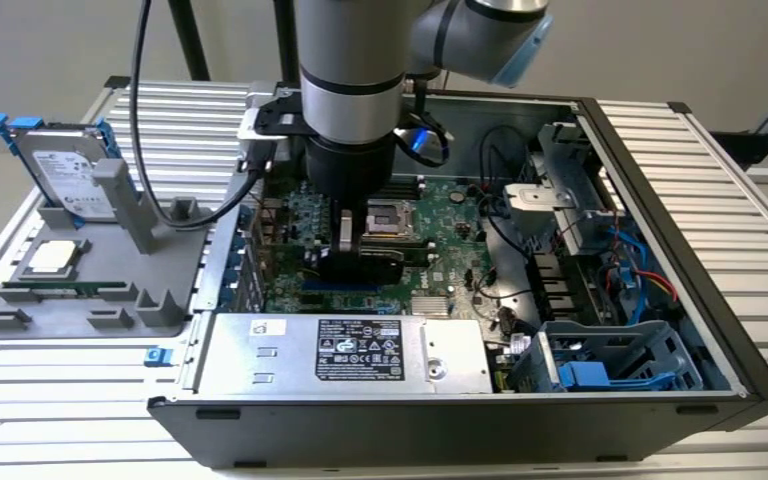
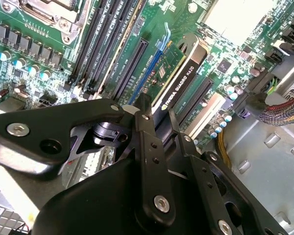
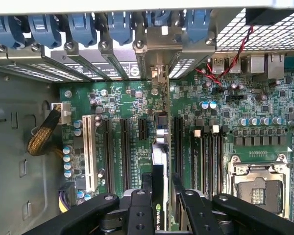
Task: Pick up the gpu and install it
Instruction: 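Insert the gpu into the slot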
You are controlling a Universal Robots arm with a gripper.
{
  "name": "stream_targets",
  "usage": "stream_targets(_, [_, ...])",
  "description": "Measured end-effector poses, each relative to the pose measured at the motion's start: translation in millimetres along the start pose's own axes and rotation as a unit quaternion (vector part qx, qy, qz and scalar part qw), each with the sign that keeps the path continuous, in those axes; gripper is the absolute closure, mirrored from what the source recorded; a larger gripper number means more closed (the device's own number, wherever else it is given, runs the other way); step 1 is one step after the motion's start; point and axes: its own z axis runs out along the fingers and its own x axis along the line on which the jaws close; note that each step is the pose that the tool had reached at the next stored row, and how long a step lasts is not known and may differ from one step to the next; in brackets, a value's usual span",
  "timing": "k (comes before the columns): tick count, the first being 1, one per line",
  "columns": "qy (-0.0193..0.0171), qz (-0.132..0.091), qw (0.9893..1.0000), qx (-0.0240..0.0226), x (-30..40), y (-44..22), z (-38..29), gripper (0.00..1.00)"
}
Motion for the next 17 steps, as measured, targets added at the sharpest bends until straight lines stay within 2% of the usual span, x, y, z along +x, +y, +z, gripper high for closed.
stream_targets(8, [0.0019, 0.000, 1.0000, -0.0001, 0.1, 0.5, 5.0, 1.00])
stream_targets(17, [0.0018, 0.000, 1.0000, 0.0000, 0.1, 0.4, 5.2, 1.00])
